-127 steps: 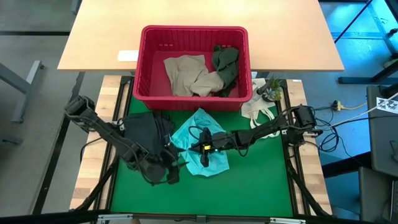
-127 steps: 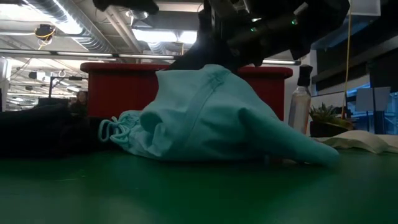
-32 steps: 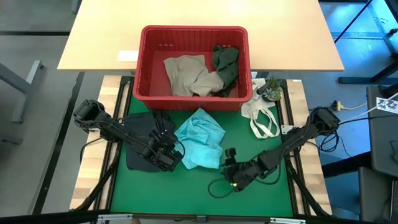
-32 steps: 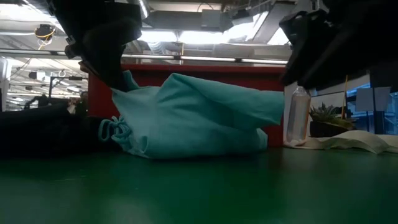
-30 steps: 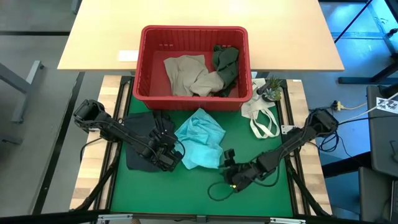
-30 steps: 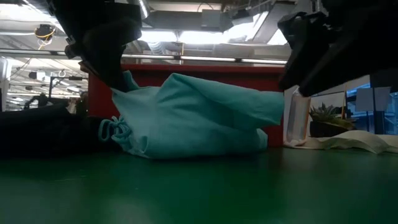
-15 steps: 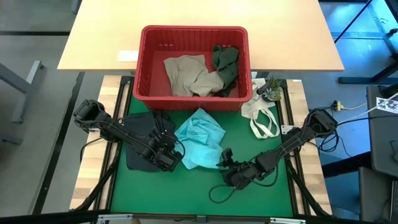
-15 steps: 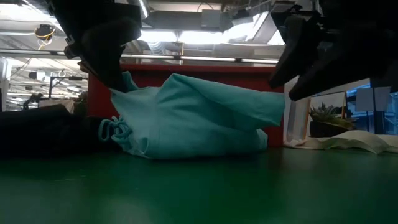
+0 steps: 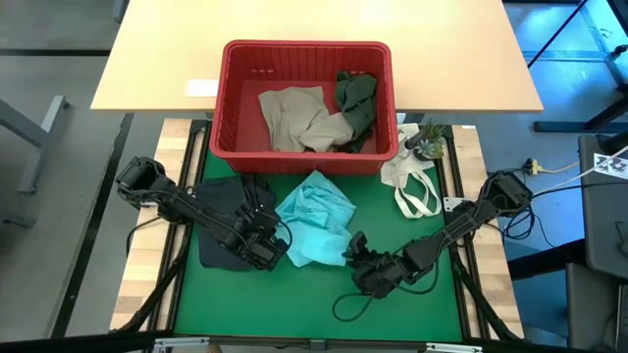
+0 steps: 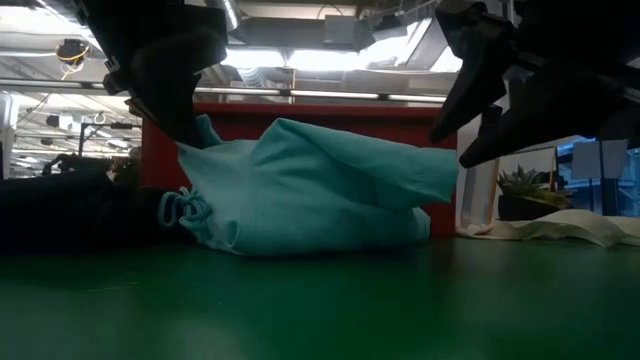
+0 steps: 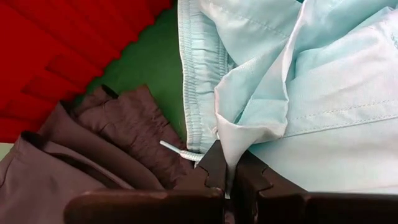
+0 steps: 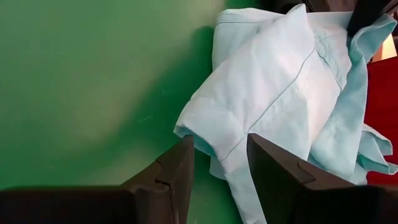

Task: Fold Laundry from Bin
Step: Fold the blue shorts from the red laundry bin

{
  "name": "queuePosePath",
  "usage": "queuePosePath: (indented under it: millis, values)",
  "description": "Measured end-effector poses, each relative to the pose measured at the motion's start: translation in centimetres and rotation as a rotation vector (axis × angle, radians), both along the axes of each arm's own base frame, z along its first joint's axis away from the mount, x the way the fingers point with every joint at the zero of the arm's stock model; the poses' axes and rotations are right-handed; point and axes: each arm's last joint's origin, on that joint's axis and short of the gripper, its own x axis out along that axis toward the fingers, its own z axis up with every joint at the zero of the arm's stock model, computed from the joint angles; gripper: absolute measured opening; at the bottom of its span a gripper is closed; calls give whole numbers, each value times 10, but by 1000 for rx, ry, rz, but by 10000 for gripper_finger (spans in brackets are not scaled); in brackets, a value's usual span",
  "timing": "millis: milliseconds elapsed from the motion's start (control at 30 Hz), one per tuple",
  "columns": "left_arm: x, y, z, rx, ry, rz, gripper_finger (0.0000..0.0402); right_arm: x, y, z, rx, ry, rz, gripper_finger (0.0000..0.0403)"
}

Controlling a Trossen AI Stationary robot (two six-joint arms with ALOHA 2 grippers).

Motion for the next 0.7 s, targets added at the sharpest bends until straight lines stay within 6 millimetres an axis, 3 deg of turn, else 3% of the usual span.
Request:
queuePosePath:
  millis: [300,567,700]
  values:
    - [0,0,0,0,0,0,0,0,0,0,0,-1,1,150]
    - [0,0,0,0,0,0,0,6,3,-19,-88,22,25,149]
    - [0,0,0,-1,-2,-1,0,11,5,-18,-107,-42,-2,143]
